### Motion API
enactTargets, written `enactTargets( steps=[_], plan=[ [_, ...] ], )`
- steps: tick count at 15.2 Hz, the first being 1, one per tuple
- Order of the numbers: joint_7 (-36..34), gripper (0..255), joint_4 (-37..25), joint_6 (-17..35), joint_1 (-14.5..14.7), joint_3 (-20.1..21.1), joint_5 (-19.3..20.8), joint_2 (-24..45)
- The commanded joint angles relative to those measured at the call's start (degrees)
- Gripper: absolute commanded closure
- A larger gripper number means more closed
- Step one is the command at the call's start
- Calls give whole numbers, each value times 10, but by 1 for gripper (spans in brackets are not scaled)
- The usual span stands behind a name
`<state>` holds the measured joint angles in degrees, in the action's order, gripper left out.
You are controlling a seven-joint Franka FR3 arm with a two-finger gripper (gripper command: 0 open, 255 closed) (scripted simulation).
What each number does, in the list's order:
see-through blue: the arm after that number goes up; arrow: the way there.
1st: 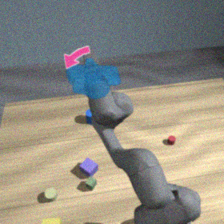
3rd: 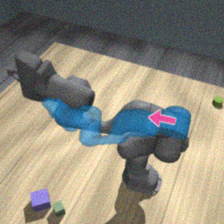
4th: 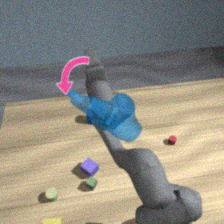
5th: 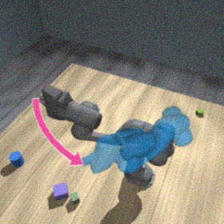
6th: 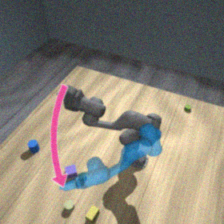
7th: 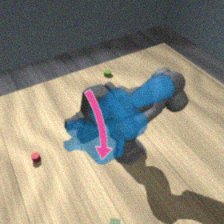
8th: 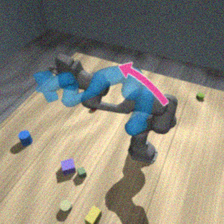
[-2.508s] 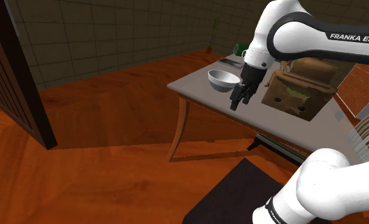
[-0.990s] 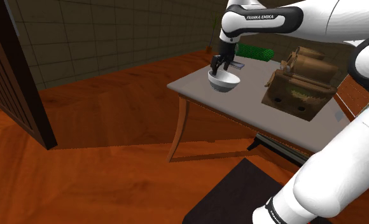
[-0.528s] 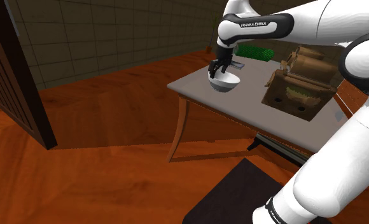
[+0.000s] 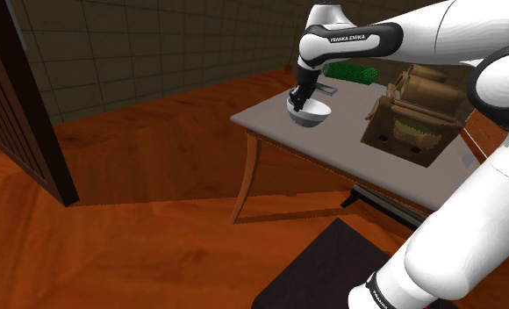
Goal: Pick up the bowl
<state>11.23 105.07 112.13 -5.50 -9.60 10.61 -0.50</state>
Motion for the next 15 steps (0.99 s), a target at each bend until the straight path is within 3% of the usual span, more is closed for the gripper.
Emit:
enactTargets(
  steps=[1,5,15],
  plan=[
    [0,255,0,0,0,0,0,0],
    [1,255,1,1,0,0,0,0],
    [13,255,-78,-76,1,1,-5,2]
  ],
)
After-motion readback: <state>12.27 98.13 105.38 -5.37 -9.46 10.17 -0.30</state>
